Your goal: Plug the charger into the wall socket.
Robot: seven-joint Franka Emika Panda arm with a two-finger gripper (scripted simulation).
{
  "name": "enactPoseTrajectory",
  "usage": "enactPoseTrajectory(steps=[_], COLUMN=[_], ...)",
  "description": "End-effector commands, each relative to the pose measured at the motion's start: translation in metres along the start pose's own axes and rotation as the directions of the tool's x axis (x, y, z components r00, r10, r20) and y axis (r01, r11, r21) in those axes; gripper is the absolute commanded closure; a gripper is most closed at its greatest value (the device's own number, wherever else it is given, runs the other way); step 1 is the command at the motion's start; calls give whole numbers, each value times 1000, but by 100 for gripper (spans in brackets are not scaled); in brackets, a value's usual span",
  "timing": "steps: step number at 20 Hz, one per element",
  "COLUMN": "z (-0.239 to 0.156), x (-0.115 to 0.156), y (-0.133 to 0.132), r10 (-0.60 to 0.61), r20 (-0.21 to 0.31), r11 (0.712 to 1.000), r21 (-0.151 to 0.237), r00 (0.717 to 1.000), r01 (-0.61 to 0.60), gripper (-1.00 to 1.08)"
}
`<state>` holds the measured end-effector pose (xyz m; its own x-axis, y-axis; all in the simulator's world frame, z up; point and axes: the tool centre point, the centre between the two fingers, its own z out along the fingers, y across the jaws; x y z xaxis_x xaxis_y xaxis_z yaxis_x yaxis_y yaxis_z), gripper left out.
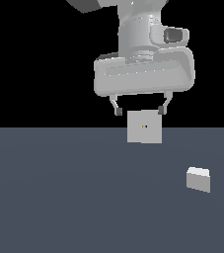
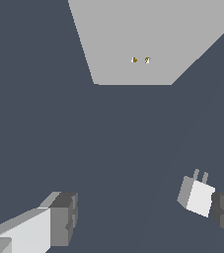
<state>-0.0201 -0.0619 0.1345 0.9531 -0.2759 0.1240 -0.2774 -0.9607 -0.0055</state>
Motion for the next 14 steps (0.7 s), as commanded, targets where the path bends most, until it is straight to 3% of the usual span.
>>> enactPoseTrajectory(steps=[1,7,14], z=[12,39,58], x=[-7,-24,-40], y=[20,62,91], r10=[68,211,312], r20=[-19,-63,-97], r11=[998,976,947], r21=[-12,-35,-47], r00=[998,976,945], r01=[-68,-213,-317], gripper=[-92,-92,-92])
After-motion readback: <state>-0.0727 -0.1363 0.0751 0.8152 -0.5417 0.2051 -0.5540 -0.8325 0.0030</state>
